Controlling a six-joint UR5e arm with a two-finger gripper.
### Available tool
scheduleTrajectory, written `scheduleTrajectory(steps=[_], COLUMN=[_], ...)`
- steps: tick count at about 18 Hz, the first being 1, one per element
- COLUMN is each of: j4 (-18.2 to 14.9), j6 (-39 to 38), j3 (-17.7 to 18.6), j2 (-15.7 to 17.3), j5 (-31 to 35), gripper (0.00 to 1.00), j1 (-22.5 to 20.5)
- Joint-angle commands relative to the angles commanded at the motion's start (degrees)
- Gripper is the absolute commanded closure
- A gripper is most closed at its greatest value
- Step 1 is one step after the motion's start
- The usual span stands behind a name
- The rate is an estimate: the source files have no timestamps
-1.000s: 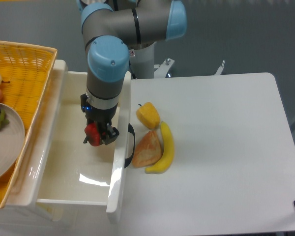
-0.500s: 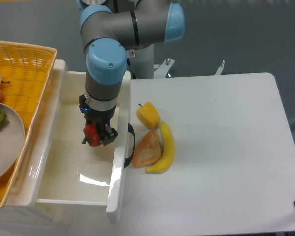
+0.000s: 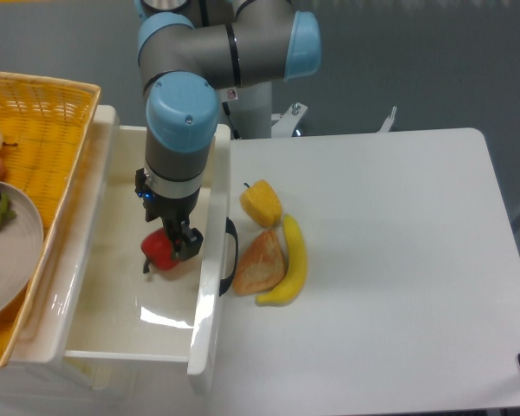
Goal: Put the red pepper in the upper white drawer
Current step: 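Lower the red pepper into the drawer, then open the gripper to release the red pepper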
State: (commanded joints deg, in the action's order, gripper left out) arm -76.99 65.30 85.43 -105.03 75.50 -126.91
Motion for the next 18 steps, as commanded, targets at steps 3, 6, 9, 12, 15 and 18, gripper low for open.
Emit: scheduleTrajectory(steps=[3,6,9,12,15,18], j4=[0.0,0.0,0.0,-0.1,-0.1,-0.1], j6=[0.0,-0.1,-0.8,-2.8,-4.6,-7.7], j3=[-0.5,-1.1,-1.1,-1.1,-1.0,-1.1], j2=[0.6,2.2,2.8,3.7,5.0,5.2], j5=[-0.1,-0.2,-0.4,-1.0,-5.0,-6.7], gripper=[0.00,0.00,0.00,0.00,0.00,0.00], j1=[-0.3,-1.7,-2.5,-3.6,-5.5,-6.2])
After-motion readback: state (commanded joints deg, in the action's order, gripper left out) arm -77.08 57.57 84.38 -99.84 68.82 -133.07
